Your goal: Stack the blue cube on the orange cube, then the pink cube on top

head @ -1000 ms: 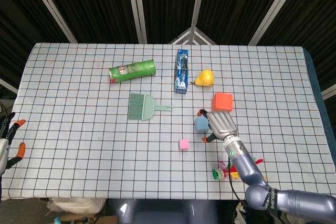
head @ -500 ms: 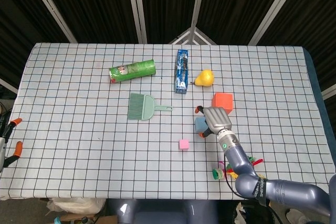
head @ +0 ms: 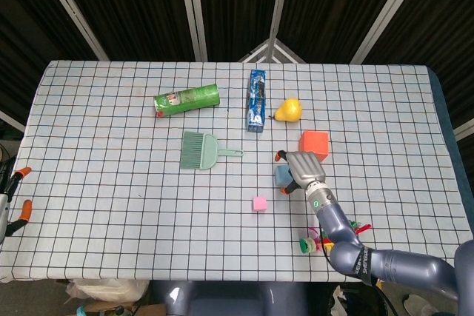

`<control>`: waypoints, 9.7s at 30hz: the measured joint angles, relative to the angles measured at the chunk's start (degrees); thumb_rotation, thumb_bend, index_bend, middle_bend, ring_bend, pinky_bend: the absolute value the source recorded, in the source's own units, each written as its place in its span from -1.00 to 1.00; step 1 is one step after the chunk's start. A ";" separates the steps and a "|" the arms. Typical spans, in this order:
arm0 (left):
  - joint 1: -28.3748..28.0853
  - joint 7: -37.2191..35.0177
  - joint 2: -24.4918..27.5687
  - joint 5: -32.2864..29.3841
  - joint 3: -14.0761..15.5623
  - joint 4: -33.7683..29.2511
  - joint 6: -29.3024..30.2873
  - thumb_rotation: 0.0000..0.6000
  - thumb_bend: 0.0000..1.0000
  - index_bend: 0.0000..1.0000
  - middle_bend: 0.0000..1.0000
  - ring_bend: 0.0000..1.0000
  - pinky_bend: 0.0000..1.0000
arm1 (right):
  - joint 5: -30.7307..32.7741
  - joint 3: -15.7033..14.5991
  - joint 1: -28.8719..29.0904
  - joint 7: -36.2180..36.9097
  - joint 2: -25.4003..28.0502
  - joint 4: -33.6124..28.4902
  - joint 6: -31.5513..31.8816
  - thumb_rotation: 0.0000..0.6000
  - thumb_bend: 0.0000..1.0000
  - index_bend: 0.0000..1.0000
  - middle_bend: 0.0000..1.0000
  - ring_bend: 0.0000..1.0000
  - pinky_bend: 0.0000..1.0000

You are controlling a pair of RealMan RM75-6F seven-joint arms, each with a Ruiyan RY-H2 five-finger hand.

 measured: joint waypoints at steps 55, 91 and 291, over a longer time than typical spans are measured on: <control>-0.82 3.21 -0.69 -1.55 0.12 -0.74 -1.60 1.00 0.07 -0.66 -0.97 -1.00 -1.00 | -0.12 -0.70 1.21 2.58 9.29 -5.10 2.22 1.00 -0.30 -0.03 1.00 1.00 0.70; -0.98 6.02 -1.56 -3.31 -0.41 -1.08 -1.62 1.00 0.07 -0.66 -0.97 -1.00 -1.00 | 13.97 -1.09 8.45 3.52 14.43 7.25 -9.80 1.00 -0.23 -0.02 1.00 1.00 0.70; -2.26 8.64 -1.36 -7.02 -0.40 -2.12 -4.61 1.00 0.07 -0.67 -0.96 -1.00 -1.00 | -12.19 -5.07 -11.99 5.16 -3.05 -14.42 11.22 1.00 -0.33 -0.36 1.00 1.00 0.70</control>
